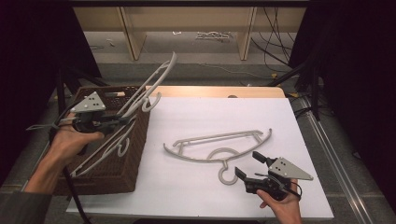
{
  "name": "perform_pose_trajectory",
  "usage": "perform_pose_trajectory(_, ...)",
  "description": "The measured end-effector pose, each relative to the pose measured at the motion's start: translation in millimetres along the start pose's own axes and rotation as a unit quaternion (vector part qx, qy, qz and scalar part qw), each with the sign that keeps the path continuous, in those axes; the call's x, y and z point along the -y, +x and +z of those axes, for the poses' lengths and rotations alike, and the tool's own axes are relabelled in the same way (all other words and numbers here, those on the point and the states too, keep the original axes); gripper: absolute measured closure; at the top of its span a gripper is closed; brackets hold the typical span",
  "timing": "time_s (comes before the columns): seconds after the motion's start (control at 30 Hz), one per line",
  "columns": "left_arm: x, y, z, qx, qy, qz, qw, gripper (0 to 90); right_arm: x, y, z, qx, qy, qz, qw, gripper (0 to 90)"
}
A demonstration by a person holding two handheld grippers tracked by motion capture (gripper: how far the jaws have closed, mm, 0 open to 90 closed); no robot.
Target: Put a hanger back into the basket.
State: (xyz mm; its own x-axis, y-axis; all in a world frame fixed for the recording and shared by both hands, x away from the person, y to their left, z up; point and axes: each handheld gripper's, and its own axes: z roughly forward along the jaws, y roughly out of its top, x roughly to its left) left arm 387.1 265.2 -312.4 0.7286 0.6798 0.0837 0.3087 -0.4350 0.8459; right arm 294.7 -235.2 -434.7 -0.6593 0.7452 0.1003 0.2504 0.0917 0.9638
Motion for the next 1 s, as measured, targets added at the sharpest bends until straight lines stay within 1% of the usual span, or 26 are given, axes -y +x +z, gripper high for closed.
perform_pose_trajectory(0.03,1.9,2.9,-1.5,-0.006,-0.002,0.009,0.9999,81.7,0.1,0.2,0.2,0.001,0.000,0.000,1.0000,16.1)
perform_pose_trajectory(0.07,4.2,4.6,-2.8,-0.008,-0.004,0.009,0.9999,81.7,-0.3,-0.1,-1.0,0.005,0.008,-0.005,0.9999,16.1)
perform_pose_trajectory(0.1,8.7,5.7,-5.0,-0.010,-0.006,-0.003,0.9999,81.7,-0.3,0.2,-1.1,0.006,0.010,-0.005,0.9999,16.1)
perform_pose_trajectory(0.17,13.7,9.7,-8.2,-0.012,0.000,0.005,0.9999,81.7,-0.5,0.3,-0.8,0.007,0.009,-0.007,0.9999,16.2)
perform_pose_trajectory(0.23,20.1,11.6,-9.1,-0.014,-0.005,-0.003,0.9999,81.7,0.1,0.0,0.1,0.003,0.008,-0.005,1.0000,16.1)
perform_pose_trajectory(0.27,24.7,14.8,-11.5,-0.016,0.003,0.004,0.9999,81.7,0.8,0.1,1.0,0.000,0.005,-0.003,1.0000,16.1)
perform_pose_trajectory(0.3,27.2,15.5,-12.2,-0.017,0.003,0.002,0.9999,81.7,0.8,0.1,1.1,0.004,0.006,-0.004,1.0000,16.1)
perform_pose_trajectory(0.33,30.6,15.9,-12.5,-0.018,-0.001,-0.005,0.9998,81.7,0.8,0.3,1.4,0.001,0.006,-0.002,1.0000,16.1)
perform_pose_trajectory(0.4,37.3,19.3,-15.0,-0.019,0.002,-0.004,0.9998,81.7,0.8,0.9,1.8,0.000,0.006,-0.003,1.0000,16.2)
perform_pose_trajectory(0.47,44.1,21.8,-16.4,-0.022,-0.002,-0.010,0.9997,81.7,1.3,0.8,2.5,-0.001,0.004,-0.003,1.0000,16.1)
perform_pose_trajectory(0.53,49.8,24.7,-17.9,-0.019,-0.004,-0.011,0.9997,81.7,1.2,0.7,2.7,0.000,0.003,0.000,1.0000,16.1)
perform_pose_trajectory(0.57,53.5,26.1,-18.8,-0.019,-0.007,-0.012,0.9997,81.7,0.4,0.7,0.7,0.005,0.018,-0.001,0.9998,16.1)
perform_pose_trajectory(0.6,56.0,26.8,-20.2,-0.021,-0.004,-0.013,0.9997,81.7,1.2,0.2,1.5,0.006,0.013,-0.006,0.9999,16.1)
perform_pose_trajectory(0.63,57.7,27.3,-21.5,-0.024,-0.001,-0.013,0.9996,81.7,1.5,0.3,2.0,0.006,0.010,-0.005,0.9999,16.1)
perform_pose_trajectory(0.7,62.5,28.5,-24.3,-0.026,0.000,-0.014,0.9996,81.7,1.0,0.3,1.7,0.004,0.014,-0.005,0.9999,16.2)
perform_pose_trajectory(0.73,64.9,29.2,-25.2,-0.022,-0.002,-0.013,0.9997,81.7,1.2,0.5,2.2,0.004,0.010,-0.006,0.9999,16.1)
perform_pose_trajectory(0.77,66.8,29.3,-27.5,-0.025,0.003,-0.012,0.9996,81.7,1.4,0.6,2.2,0.005,0.011,-0.007,0.9999,16.1)
perform_pose_trajectory(0.83,71.3,29.9,-29.6,-0.025,0.001,-0.015,0.9996,81.8,1.9,0.6,2.8,0.002,0.009,-0.002,1.0000,16.1)
perform_pose_trajectory(0.87,73.7,30.9,-31.9,-0.027,0.006,-0.012,0.9995,81.8,1.7,0.3,2.6,0.004,0.009,-0.003,0.9999,16.1)
perform_pose_trajectory(0.9,75.3,31.4,-32.9,-0.027,0.006,-0.012,0.9996,81.7,1.3,0.3,2.1,0.003,0.012,-0.003,0.9999,16.2)
perform_pose_trajectory(0.93,77.4,31.9,-34.0,-0.026,0.005,-0.013,0.9996,81.7,1.6,0.3,2.4,0.005,0.010,-0.005,0.9999,16.1)
perform_pose_trajectory(0.97,79.3,32.7,-35.1,-0.026,0.005,-0.012,0.9996,81.7,1.8,0.7,2.8,0.000,0.010,-0.001,0.9999,16.2)
perform_pose_trajectory(1.0,81.5,33.4,-36.4,-0.027,0.005,-0.013,0.9995,81.7,1.9,0.5,2.8,0.002,0.009,-0.001,1.0000,16.1)
